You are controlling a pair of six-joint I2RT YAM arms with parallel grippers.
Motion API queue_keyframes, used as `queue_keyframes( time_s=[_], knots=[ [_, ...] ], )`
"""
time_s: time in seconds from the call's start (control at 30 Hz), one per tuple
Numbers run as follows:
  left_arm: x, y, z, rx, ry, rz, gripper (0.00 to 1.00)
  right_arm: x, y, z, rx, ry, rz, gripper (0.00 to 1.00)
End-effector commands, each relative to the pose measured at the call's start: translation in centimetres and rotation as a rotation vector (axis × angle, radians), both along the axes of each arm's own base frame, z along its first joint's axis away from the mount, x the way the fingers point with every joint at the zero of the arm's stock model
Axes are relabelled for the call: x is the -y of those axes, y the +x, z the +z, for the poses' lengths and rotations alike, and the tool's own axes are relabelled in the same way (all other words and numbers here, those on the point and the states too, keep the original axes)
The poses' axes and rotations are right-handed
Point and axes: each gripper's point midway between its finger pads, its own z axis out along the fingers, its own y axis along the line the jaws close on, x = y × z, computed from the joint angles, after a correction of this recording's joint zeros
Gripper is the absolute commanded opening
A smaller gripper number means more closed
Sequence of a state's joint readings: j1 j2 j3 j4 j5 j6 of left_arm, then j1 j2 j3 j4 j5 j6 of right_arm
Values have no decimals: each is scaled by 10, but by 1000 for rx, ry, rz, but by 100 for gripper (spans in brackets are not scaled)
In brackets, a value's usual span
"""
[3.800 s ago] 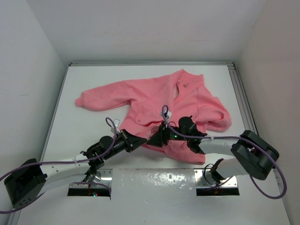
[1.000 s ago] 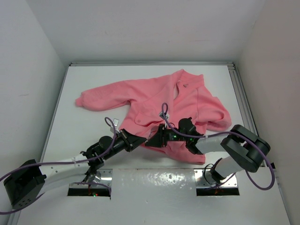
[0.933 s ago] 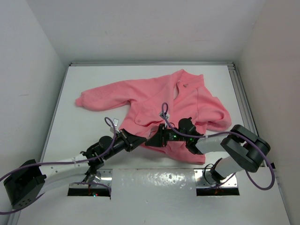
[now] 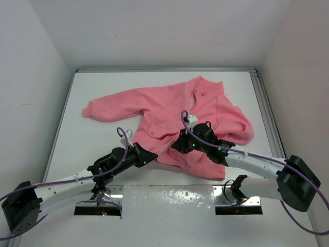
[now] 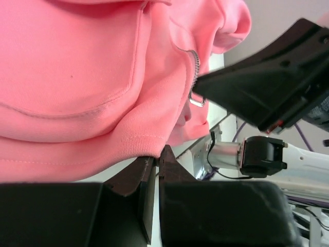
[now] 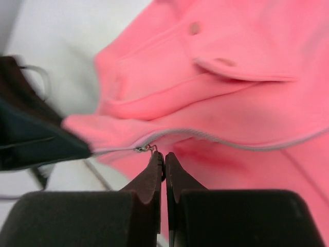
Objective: Zip up the jacket
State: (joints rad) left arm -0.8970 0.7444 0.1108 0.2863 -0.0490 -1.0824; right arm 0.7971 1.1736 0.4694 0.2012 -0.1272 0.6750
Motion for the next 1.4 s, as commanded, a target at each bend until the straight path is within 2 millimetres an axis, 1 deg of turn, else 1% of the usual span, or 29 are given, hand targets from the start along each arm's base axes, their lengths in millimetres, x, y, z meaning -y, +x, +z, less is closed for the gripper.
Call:
queue_keyframes(
  time_s=[0.0, 0.13, 0.23, 0.3, 0.33, 0.4, 0.43, 0.47, 0.53, 0.57, 0.63, 0.67, 0.77, 0.8, 0.83, 0.87, 0.9, 0.93, 0.97, 1.0, 1.03, 1.07, 1.13, 1.2, 1.23, 1.27, 1.3, 1.33, 1.37],
  knots=[
    [-7, 3, 11, 72, 90, -11, 0, 58, 46, 0, 131, -288, -256, 0],
    [-18, 16, 61, 185, 80, 61, 0, 92, 79, 22, 250, -434, -451, 0],
    [-24, 16, 80, 212, 95, 68, 0, 104, 98, 40, 319, -493, -541, 0],
    [-28, 14, 79, 201, 95, 78, 0, 119, 112, 45, 354, -569, -602, 0],
    [-32, 14, 87, 213, 77, 95, 0, 124, 123, 60, 376, -573, -653, 0],
    [-41, 13, 103, 222, 77, 119, 0, 143, 146, 67, 375, -597, -731, 0],
    [-49, 15, 117, 245, 55, 161, 0, 146, 160, 83, 389, -570, -774, 0],
    [-53, 15, 137, 271, 25, 182, 0, 168, 175, 89, 376, -577, -848, 0],
    [-68, 19, 162, 306, -14, 257, 0, 185, 203, 107, 377, -568, -932, 0],
    [-75, 17, 194, 346, -57, 278, 0, 209, 216, 113, 359, -571, -1006, 0],
    [-90, 17, 216, 370, -42, 325, 0, 227, 245, 131, 350, -539, -1090, 0],
    [-102, 13, 243, 405, -66, 351, 0, 251, 250, 132, 312, -570, -1137, 0],
    [-134, 9, 262, 431, -37, 444, 0, 278, 263, 157, 308, -543, -1219, 0],
    [-139, 8, 253, 410, -1, 452, 0, 269, 265, 162, 313, -499, -1168, 0],
    [-144, 7, 249, 400, 4, 465, 0, 259, 260, 151, 302, -475, -1100, 0],
    [-140, 9, 233, 369, 15, 459, 0, 243, 251, 167, 328, -370, -1031, 0],
    [-137, 8, 223, 352, 8, 454, 0, 202, 243, 161, 295, -246, -830, 0],
    [-132, 8, 208, 325, 14, 437, 0, 173, 221, 135, 228, -199, -712, 0],
    [-124, 11, 177, 260, 33, 432, 0, 149, 204, 148, 266, -114, -613, 0],
    [-121, 11, 159, 218, 49, 427, 0, 117, 174, 118, 207, -81, -450, 0],
    [-115, 9, 142, 179, 58, 409, 0, 101, 158, 110, 214, -82, -374, 0],
    [-111, 10, 113, 117, 80, 411, 0, 69, 133, 101, 214, -77, -268, 0],
    [-108, 7, 88, 59, 99, 404, 0, 52, 100, 68, 153, -90, -193, 0],
    [-108, 5, 64, 12, 136, 405, 9, 38, 82, 50, 114, -79, -151, 0],
    [-109, 4, 57, -4, 144, 406, 17, 40, 72, 30, 70, -86, -151, 5],
    [-108, 4, 51, -17, 153, 406, 22, 42, 71, 24, 66, -86, -166, 13],
    [-107, 4, 51, -16, 158, 401, 26, 44, 69, 18, 54, -87, -179, 30],
    [-107, 4, 50, -17, 168, 397, 32, 46, 64, 8, 33, -91, -177, 40],
    [-109, 5, 57, 3, 181, 396, 34, 42, 60, 7, 28, -79, -150, 48]
  ],
)
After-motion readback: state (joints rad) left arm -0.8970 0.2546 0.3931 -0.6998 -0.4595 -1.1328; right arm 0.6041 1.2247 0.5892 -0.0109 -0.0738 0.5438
